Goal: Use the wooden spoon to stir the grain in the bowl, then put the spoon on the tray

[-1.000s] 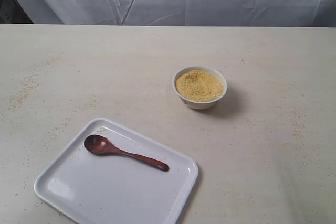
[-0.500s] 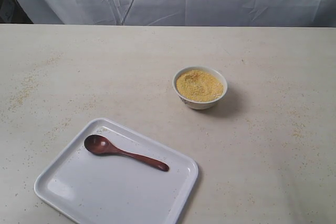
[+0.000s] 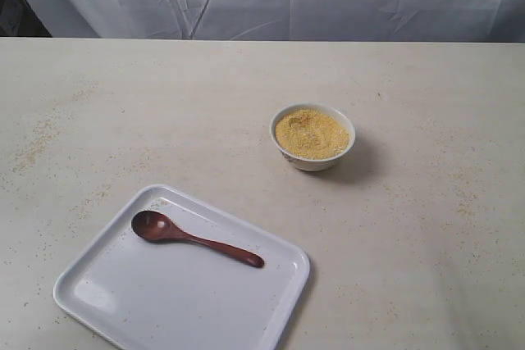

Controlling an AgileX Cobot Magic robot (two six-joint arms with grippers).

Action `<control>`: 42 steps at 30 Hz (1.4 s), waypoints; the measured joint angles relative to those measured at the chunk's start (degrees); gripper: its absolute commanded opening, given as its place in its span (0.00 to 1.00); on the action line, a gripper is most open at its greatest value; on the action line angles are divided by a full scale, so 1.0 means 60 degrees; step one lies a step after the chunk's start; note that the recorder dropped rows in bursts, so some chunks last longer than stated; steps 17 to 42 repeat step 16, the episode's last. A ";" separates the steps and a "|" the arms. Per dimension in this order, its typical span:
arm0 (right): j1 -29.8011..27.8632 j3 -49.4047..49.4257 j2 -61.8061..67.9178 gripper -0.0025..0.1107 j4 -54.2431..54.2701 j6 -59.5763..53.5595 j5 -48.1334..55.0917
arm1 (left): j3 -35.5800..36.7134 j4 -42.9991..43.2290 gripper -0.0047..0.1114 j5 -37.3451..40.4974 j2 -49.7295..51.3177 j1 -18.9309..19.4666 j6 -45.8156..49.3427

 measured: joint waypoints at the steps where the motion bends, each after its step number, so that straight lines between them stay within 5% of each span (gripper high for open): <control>1: 0.0000 0.0000 0.0000 0.08 0.0000 0.0000 0.0000 | 0.0000 0.0000 0.04 0.0000 0.0000 0.0000 0.0000; 42: 0.0000 0.0000 0.0000 0.08 0.0059 0.0000 0.0000 | 0.0000 0.0000 0.04 0.0000 0.0000 0.0000 0.0000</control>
